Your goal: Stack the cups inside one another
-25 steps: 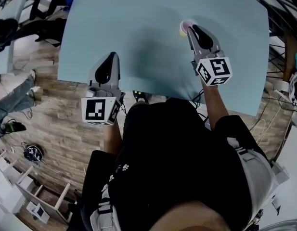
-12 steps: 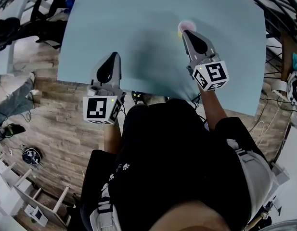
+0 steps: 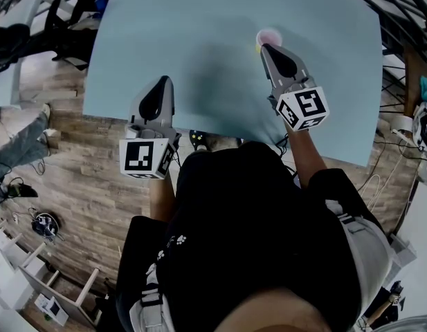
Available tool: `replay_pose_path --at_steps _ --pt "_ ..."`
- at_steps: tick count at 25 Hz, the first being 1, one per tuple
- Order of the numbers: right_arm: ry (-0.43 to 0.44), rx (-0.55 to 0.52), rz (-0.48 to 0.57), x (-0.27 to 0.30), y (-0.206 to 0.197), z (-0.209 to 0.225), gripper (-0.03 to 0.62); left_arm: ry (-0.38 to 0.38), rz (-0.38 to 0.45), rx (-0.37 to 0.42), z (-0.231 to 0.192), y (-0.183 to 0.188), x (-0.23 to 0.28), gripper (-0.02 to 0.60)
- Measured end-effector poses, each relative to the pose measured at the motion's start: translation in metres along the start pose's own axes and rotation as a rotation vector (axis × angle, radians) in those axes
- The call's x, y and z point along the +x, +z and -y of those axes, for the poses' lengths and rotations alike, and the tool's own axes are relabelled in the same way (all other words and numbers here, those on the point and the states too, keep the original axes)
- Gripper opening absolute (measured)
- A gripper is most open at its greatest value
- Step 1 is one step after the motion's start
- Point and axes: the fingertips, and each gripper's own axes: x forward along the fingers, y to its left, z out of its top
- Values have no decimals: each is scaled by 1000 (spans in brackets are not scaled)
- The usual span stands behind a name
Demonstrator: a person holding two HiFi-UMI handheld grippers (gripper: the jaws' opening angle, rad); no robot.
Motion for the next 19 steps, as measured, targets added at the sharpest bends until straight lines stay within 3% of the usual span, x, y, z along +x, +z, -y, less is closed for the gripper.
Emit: replay_pose_path --at_steps 19 --pt "9 6 4 -7 1 0 11 6 18 5 8 4 -2 -8"
